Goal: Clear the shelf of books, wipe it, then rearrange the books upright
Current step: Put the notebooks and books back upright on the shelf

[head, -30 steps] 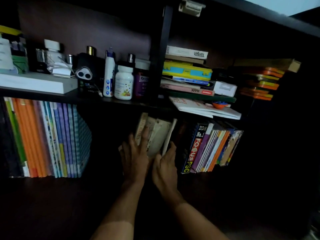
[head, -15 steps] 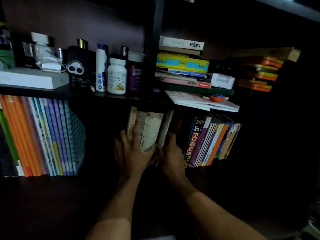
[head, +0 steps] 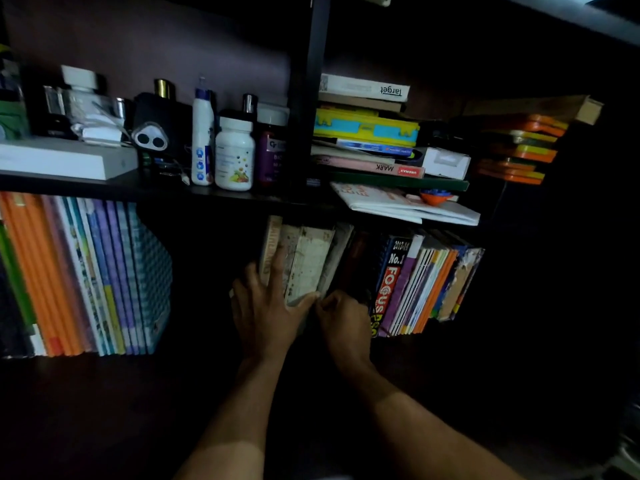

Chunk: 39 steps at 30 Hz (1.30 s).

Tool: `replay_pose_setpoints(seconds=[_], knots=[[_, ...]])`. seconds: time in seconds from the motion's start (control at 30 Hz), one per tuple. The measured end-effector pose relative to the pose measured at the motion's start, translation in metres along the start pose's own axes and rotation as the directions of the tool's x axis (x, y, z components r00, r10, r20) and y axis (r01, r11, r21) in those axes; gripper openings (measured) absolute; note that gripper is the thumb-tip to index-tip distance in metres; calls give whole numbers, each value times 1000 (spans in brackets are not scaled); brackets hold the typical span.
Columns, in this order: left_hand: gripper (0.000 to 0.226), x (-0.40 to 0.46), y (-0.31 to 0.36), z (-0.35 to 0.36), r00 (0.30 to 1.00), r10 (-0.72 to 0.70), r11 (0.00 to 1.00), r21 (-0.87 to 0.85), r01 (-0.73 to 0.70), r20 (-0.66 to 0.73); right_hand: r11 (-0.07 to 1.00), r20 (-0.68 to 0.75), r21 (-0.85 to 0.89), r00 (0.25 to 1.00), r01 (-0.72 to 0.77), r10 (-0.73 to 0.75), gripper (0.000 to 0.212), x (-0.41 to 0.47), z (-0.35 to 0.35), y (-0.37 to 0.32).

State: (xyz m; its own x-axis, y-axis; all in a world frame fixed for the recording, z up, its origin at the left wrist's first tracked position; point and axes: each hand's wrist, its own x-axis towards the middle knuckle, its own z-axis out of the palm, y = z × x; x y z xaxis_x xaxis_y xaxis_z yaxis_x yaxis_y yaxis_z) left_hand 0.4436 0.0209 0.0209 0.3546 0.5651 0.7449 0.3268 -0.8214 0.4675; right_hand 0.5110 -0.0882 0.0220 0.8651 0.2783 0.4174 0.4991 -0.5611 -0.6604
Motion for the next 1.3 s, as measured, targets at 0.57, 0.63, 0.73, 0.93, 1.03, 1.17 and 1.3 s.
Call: replay_pose_setpoints(seconds=[0.57, 0.63, 0.73, 0.93, 1.03, 1.17, 1.3], knots=[[63, -89, 84, -36, 895, 435, 855, -356, -378, 95, 984, 66, 172, 997, -56, 45, 36, -117, -137, 21], [59, -135, 121, -57, 816, 523, 752, -584, -305, 248, 986, 19, 139, 995, -96, 94, 33, -145, -184, 44], [60, -201, 204, -99, 666, 617, 672, -722, -168, 420, 979, -71, 100, 980, -178, 186, 26, -198, -268, 88], [57, -288, 354, -151, 397, 782, 540, -841, -48, 480, 942, -283, 39, 900, -333, 330, 29, -294, -411, 152], [54, -320, 394, -160, 288, 849, 493, -860, -132, 443, 914, -292, 25, 872, -404, 393, 34, -345, -454, 170], [59, -346, 411, -145, 197, 845, 519, -851, -81, 497, 924, -473, 30, 809, -381, 349, 24, -411, -483, 182], [74, -352, 417, -131, 80, 760, 650, -754, -98, 645, 839, -726, 222, 490, -497, 482, 27, -437, -512, 218]])
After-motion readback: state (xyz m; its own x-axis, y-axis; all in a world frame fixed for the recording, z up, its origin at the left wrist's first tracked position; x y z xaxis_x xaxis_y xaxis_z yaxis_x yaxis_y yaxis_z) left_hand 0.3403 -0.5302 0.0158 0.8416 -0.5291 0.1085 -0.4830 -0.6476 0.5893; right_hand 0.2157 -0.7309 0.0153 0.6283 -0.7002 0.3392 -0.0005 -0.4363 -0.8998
